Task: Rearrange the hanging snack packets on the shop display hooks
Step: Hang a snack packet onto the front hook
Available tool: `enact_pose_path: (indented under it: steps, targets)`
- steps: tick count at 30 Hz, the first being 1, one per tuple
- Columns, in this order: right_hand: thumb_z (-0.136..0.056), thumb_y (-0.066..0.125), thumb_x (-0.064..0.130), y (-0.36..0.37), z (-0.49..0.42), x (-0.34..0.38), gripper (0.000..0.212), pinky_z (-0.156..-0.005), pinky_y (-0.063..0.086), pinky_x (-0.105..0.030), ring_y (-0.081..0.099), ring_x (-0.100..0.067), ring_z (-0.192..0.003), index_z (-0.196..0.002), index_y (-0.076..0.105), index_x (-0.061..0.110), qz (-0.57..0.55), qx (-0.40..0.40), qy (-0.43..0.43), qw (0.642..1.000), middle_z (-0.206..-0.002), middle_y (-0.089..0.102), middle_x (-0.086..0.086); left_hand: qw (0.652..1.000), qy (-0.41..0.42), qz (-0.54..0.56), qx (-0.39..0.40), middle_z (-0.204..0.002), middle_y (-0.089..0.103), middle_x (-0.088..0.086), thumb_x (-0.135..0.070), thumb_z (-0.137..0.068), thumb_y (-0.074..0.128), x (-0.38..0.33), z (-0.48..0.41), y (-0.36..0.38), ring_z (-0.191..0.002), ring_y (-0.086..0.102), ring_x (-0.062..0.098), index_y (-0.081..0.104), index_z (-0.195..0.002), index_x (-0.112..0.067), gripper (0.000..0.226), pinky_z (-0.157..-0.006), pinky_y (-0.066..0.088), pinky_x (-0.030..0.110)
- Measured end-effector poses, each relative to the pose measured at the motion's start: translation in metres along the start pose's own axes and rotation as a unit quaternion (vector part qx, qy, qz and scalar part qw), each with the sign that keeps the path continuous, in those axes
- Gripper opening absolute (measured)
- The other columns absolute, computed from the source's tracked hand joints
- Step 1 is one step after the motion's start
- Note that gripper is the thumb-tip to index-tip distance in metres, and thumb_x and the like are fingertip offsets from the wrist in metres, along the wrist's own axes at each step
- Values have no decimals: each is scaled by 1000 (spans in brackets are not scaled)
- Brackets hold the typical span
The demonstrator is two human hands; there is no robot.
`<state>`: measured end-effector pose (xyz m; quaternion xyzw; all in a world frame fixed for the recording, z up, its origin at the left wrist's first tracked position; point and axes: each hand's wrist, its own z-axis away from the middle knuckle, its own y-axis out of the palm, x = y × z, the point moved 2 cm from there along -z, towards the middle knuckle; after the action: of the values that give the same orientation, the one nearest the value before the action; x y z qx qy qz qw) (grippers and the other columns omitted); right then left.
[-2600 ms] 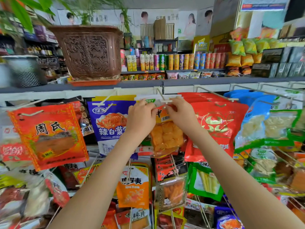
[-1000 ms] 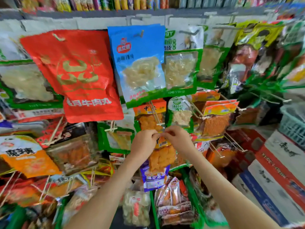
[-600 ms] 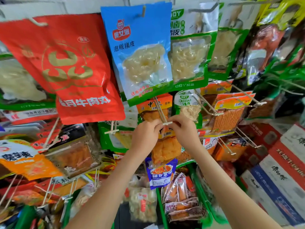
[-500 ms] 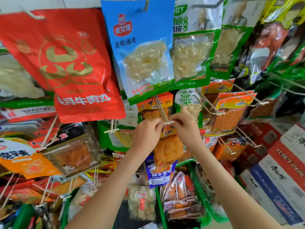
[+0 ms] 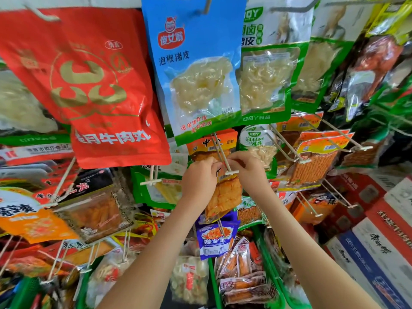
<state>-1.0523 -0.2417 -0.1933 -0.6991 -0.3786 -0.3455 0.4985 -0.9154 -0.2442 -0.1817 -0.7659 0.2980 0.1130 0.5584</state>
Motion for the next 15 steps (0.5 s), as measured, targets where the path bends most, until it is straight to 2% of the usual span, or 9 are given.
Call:
enact_pose_path:
  steps: [2,5,6,8,10,12,13,15]
  targets:
    - [-89,57,14,5,-11,-1,11,-60,36,-17,54,-15,-74,-89,68,12,16,-9,-3,1000,-84,63,-5,1000,-12,-19,-14,-82,69,5,-31,-97,47,1,-10,4,-74,62,25,67,-98,-15,26,-55,46,34]
    - [-89,57,14,11,-29,-1,14,-51,30,-12,50,-14,-67,-91,68,7,83,-37,-14,996,-83,62,-6,997,-26,-63,-21,-82,67,9,-28,-98,46,2,-24,10,-76,62,28,65,-100,-11,25,-54,43,34]
    - [-89,56,14,13,-35,0,15,-51,29,-14,50,-16,-68,-92,68,5,95,-41,-14,994,-83,61,-7,996,-33,-74,-21,-84,65,10,-23,-97,46,3,-28,12,-78,62,28,63,-102,-10,22,-56,44,35]
    - [-89,56,13,17,-44,-2,16,-55,30,-24,53,-23,-74,-92,68,3,100,-37,-8,994,-85,62,-10,996,-44,-82,-15,-95,63,12,-7,-93,45,2,-34,14,-91,59,30,58,-107,-7,19,-65,45,39]
    - [-89,55,12,19,-51,-1,16,-61,30,-23,56,-27,-85,-97,66,3,105,-36,2,994,-93,64,-12,995,-37,-95,-14,-111,59,14,7,-86,43,0,-35,14,-105,53,31,52,-119,-4,36,-77,45,40]
    - [-89,56,14,20,-53,4,24,-63,32,-20,59,-24,-93,-113,59,9,87,-35,15,995,-101,64,-7,994,14,-93,-57,-115,59,20,12,-78,52,-2,-32,11,-105,56,36,51,-124,2,47,-83,48,42]
    - [-89,56,15,18,-51,9,34,-62,35,-20,60,-21,-92,-122,51,14,60,-34,17,997,-103,63,0,992,47,-82,-80,-113,60,22,12,-73,60,-4,-29,9,-103,59,37,52,-122,5,51,-84,50,41]
    - [-91,56,17,16,-34,19,52,-63,43,-20,61,-14,-86,-137,32,25,-31,-38,36,998,-110,53,14,988,110,-65,-81,-119,59,21,7,-73,66,-5,-13,5,-111,58,35,51,-124,6,54,-94,46,39]
